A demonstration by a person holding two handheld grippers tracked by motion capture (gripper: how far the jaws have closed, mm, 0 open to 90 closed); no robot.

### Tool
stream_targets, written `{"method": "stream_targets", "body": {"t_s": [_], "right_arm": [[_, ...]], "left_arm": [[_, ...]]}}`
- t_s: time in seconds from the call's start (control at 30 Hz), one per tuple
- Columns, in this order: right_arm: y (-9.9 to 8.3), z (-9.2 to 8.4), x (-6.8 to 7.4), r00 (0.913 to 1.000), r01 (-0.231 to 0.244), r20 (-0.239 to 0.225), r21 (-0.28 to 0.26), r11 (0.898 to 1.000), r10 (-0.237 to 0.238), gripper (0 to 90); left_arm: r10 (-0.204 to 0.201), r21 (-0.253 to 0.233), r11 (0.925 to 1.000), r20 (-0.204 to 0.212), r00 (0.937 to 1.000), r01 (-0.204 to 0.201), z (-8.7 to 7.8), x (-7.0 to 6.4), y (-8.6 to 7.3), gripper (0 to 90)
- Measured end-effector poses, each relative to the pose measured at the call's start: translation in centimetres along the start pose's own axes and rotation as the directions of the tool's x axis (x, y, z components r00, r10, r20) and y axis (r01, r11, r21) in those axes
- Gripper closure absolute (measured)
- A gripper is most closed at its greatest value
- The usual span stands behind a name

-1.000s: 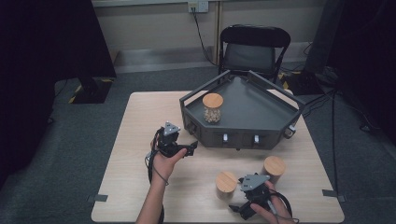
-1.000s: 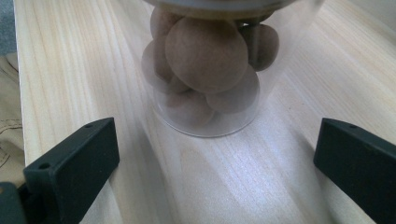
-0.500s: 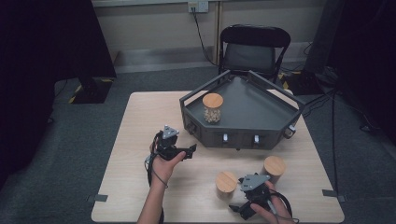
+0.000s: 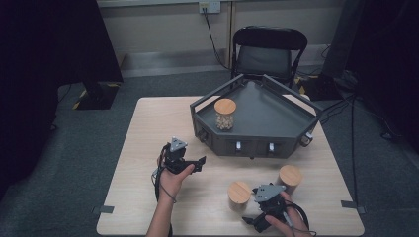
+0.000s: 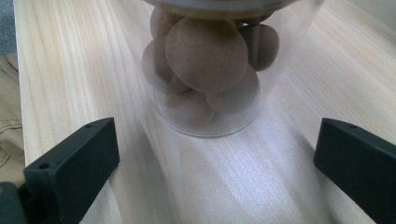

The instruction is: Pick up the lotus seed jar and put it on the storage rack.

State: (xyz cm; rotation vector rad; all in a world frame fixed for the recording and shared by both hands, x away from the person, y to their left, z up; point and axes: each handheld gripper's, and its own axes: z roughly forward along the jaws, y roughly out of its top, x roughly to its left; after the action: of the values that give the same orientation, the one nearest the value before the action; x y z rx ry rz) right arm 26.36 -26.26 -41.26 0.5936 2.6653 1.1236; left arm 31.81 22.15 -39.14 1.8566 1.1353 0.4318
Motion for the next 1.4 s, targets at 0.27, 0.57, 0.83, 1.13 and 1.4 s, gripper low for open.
{"method": "stream_targets", "body": {"t_s": [0.27,0.57,0.83,1.13,1.4], "right_arm": [[0.0,0.0,0.0,1.0,0.0,0.0,0.0,1.0,0.0,0.0],[0.0,0.0,0.0,1.0,0.0,0.0,0.0,1.0,0.0,0.0],[0.0,0.0,0.0,1.0,0.0,0.0,0.0,1.0,0.0,0.0],[0.0,0.0,0.0,1.0,0.0,0.0,0.0,1.0,0.0,0.0],[0.0,0.0,0.0,1.0,0.0,0.0,0.0,1.0,0.0,0.0]], "left_arm": [[-0.006,0.009,0.9999,-0.009,0.9999,0.006,-0.1,0.2,-1.0,5.6],[0.002,0.016,0.9999,-0.012,0.9999,-0.002,-0.2,0.4,-1.4,5.5],[-0.022,0.025,0.9994,-0.014,0.9997,0.022,-0.1,0.8,-2.6,5.4],[-0.024,0.035,0.9991,-0.024,0.9994,0.025,-0.3,0.9,-3.4,5.4],[-0.027,0.048,0.9985,-0.032,0.9991,0.028,-0.4,1.2,-3.9,5.4]]}}
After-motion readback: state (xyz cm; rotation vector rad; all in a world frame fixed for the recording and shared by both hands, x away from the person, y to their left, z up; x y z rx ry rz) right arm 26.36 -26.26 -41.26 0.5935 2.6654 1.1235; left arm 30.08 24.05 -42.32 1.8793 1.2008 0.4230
